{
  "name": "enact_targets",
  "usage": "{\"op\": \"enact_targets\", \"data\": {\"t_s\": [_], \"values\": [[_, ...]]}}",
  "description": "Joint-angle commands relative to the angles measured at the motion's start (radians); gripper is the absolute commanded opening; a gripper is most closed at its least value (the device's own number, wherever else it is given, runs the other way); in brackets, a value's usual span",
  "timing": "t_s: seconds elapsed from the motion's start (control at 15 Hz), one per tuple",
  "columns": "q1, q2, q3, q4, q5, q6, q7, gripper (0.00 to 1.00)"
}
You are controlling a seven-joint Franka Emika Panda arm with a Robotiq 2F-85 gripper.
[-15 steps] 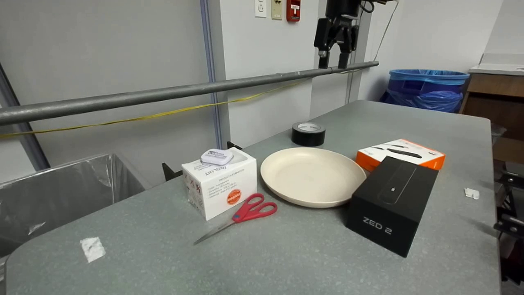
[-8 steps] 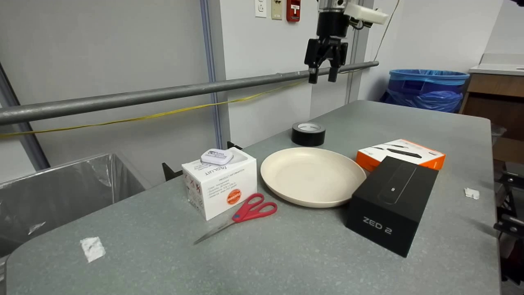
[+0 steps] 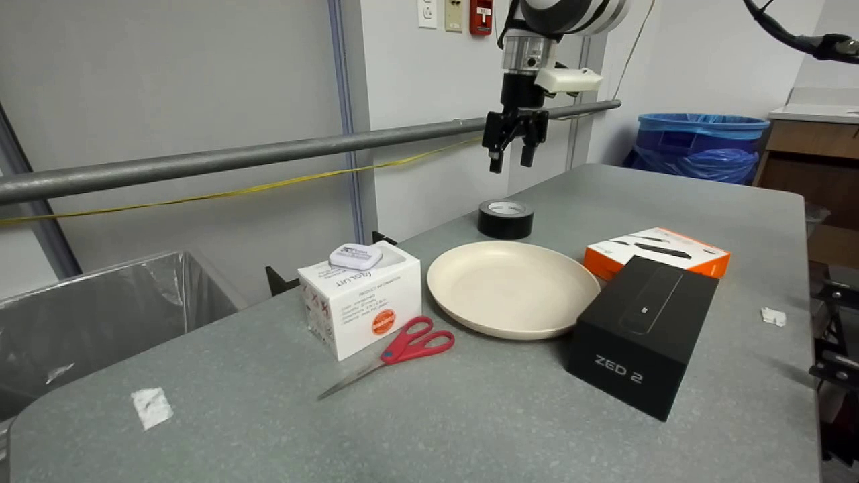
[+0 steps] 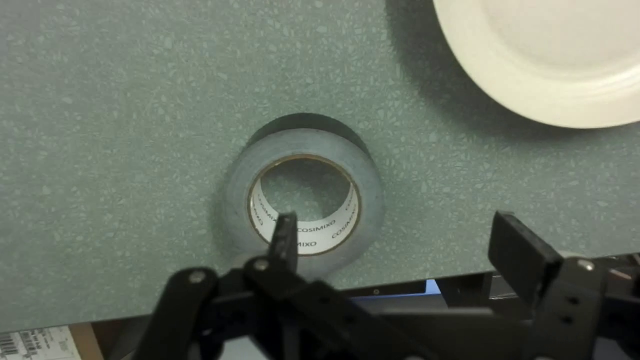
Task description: Put the black masking tape on the plate
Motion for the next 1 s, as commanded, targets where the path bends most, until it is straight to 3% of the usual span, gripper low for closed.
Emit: {"op": "enact_targets", "data": {"t_s": [0.0, 0.93], "values": [[-0.011, 0.099, 0.002, 0.103, -0.005, 0.013, 0.012, 1.0], [-0.029, 0.304, 0.018, 0.286, 0.018, -0.007, 0.009, 1.0]]}}
